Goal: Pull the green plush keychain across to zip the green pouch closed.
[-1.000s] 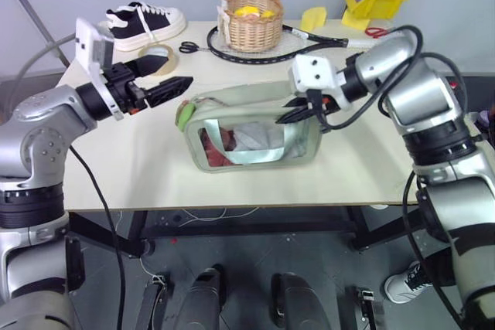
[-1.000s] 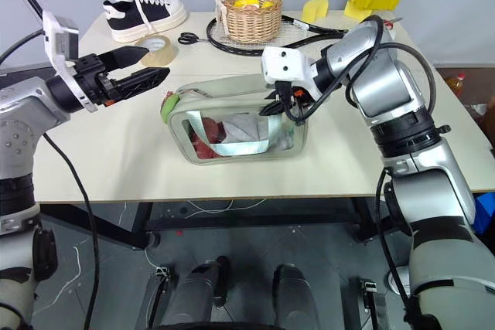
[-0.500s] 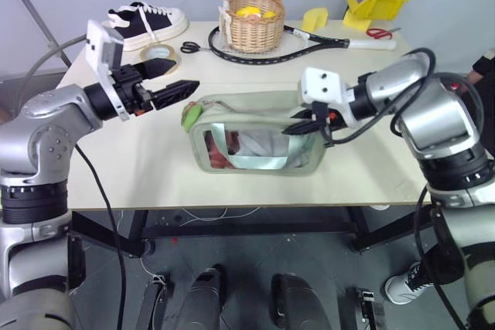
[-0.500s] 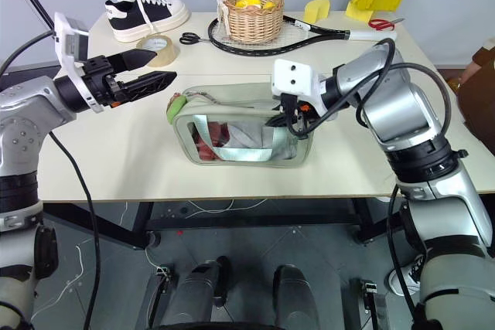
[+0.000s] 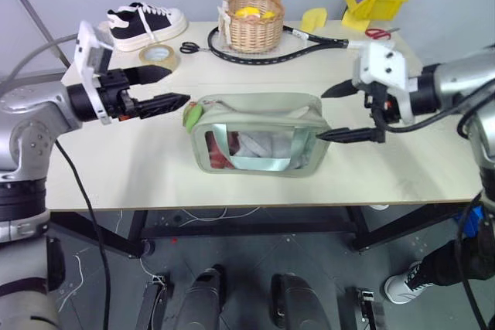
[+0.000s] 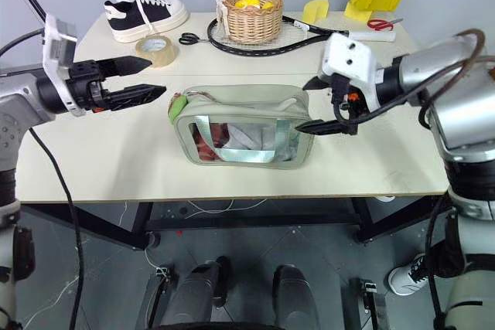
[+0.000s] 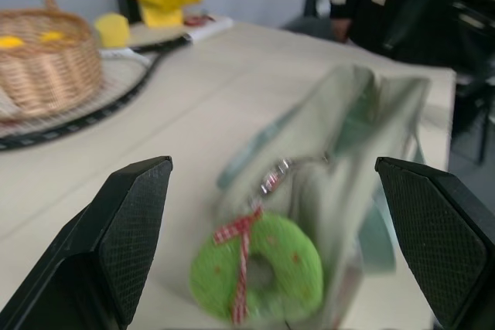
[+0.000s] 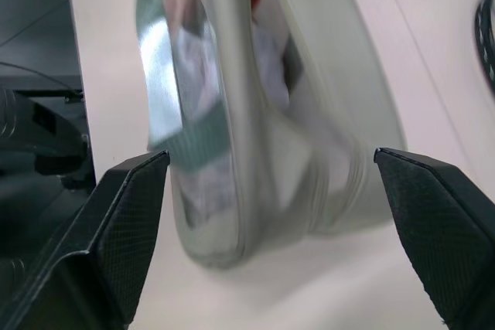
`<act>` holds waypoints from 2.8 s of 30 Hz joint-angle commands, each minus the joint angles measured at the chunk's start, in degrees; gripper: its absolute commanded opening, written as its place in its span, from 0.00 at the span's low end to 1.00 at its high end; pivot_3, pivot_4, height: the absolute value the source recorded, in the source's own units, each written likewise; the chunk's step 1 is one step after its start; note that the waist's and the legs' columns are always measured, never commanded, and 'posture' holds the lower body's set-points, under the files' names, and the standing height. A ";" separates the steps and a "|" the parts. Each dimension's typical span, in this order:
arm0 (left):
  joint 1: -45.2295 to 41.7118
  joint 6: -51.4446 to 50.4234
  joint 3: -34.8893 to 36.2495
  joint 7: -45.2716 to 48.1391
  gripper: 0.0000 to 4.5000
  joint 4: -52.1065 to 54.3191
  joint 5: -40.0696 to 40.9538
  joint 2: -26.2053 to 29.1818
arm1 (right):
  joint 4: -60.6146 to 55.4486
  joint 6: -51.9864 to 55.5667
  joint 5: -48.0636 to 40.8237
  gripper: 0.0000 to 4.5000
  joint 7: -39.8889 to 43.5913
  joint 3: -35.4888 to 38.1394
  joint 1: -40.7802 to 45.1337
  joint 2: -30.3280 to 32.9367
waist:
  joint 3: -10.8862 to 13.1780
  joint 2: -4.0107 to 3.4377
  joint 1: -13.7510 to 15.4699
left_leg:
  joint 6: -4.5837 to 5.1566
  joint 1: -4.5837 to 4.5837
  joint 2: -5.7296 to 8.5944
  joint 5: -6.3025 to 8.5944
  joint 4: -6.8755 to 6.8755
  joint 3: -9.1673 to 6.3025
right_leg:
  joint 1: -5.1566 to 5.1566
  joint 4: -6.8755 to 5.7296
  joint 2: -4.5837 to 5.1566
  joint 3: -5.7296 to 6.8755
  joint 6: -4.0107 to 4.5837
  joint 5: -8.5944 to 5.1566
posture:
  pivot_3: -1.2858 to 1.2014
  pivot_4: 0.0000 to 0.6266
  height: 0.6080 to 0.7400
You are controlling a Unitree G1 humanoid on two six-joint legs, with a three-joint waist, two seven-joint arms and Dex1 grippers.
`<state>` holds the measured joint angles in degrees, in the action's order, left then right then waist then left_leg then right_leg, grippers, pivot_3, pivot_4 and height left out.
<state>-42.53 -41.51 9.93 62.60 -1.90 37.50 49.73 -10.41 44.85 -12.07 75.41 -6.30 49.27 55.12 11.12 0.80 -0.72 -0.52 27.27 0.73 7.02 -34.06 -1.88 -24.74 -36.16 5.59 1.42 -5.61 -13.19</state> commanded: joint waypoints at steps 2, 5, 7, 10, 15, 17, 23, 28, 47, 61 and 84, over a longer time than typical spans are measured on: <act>1.68 3.34 -1.56 5.13 1.00 -0.35 -2.38 2.74 | -1.26 -1.33 -0.23 0.56 -3.25 0.59 -1.89 -0.15 | 0.01 -0.02 0.00 | 0.05 0.04 -0.05 -0.03 0.01 0.05 | -0.06 0.00 0.00 -0.04 0.01 0.00 | 0.52 0.24 0.88; 3.46 5.69 -2.75 7.52 1.00 -1.05 -4.41 4.07 | -1.52 -0.92 -0.97 0.20 -4.39 0.67 -2.55 -0.29 | 0.01 -0.02 -0.02 | 0.08 0.04 -0.07 -0.05 0.03 0.13 | -0.10 0.00 -0.01 -0.12 0.01 0.00 | 0.52 0.24 0.88; 4.17 6.67 -3.02 9.06 1.00 -1.74 -5.15 4.74 | -1.96 -0.62 -1.61 0.01 -4.74 0.84 -2.72 -0.14 | 0.01 -0.02 -0.01 | 0.07 0.04 -0.10 -0.04 0.03 0.14 | -0.11 0.00 -0.02 -0.12 0.02 0.00 | 0.52 0.24 0.88; 4.76 8.82 -3.54 10.51 1.00 -3.06 -6.65 5.19 | -2.43 0.73 -2.47 0.01 -5.16 0.90 -2.81 0.14 | 0.01 -0.02 0.00 | 0.05 0.05 -0.12 -0.02 0.03 0.14 | -0.11 0.02 -0.02 -0.12 0.03 0.00 | 0.52 0.24 0.88; 3.39 13.69 -5.19 10.11 1.00 -6.55 -9.70 2.20 | -3.47 2.10 -3.63 0.01 -5.88 0.74 -3.19 0.68 | 0.00 -0.02 0.03 | 0.02 0.05 -0.13 0.01 0.03 0.15 | -0.12 0.03 -0.01 -0.12 0.05 0.00 | 0.52 0.24 0.88; 2.80 15.00 -5.74 9.97 1.00 -7.75 -10.62 0.77 | -3.55 1.80 -3.65 0.01 -6.17 0.55 -3.13 0.76 | 0.00 -0.02 0.02 | 0.05 0.05 -0.13 -0.01 0.02 0.16 | -0.12 0.03 -0.01 -0.13 0.05 0.00 | 0.52 0.24 0.88; 0.80 22.12 -7.15 9.26 0.59 -12.68 -14.88 -2.71 | -4.19 2.86 -4.67 0.00 -6.42 0.54 -2.60 0.75 | 0.00 -0.02 0.03 | 0.10 0.07 -0.13 -0.04 0.01 0.17 | -0.12 0.03 -0.02 -0.13 0.04 0.01 | 0.52 0.24 0.88; 0.95 26.72 -8.55 12.97 0.25 -14.72 -17.43 -1.28 | -4.70 3.12 -5.38 0.00 -6.70 0.66 -2.76 1.33 | 0.00 -0.02 0.02 | 0.11 0.06 -0.14 -0.05 0.01 0.18 | -0.12 0.01 -0.05 -0.13 0.03 0.01 | 0.52 0.24 0.88; 0.75 33.20 -9.15 10.03 0.25 -14.90 -20.01 -6.95 | -5.89 2.84 -6.84 0.00 -6.51 1.14 -3.54 2.28 | 0.00 -0.02 0.25 | 0.11 0.08 -0.14 -0.04 -0.06 0.18 | -0.09 0.02 -0.03 -0.13 0.03 0.02 | 0.52 0.24 0.88; -0.03 35.56 -8.84 12.02 0.02 -16.03 -20.32 -9.31 | -7.38 3.16 -8.62 0.00 -6.85 1.88 -4.95 3.57 | 0.00 -0.02 0.09 | 0.13 0.07 -0.14 -0.04 -0.08 0.18 | -0.07 0.01 -0.06 -0.13 0.01 0.02 | 0.52 0.24 0.88; -9.81 12.69 -12.90 11.78 0.14 -4.46 -12.14 -11.74 | -4.35 0.80 -7.25 0.00 -8.59 -0.49 -3.36 2.23 | 0.00 -0.01 -0.09 | 0.17 0.00 -0.12 -0.05 -0.14 0.18 | 0.05 -0.01 -0.13 -0.11 -0.17 0.12 | 0.52 0.24 0.88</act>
<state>-50.53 -28.57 -3.07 74.24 -7.71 25.48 37.59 -14.37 46.22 -19.42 67.19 -7.52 44.05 57.30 11.13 0.78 -0.80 -0.35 27.26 0.61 6.97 -34.20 -1.70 -24.69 -36.17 5.46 1.32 -5.79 -13.08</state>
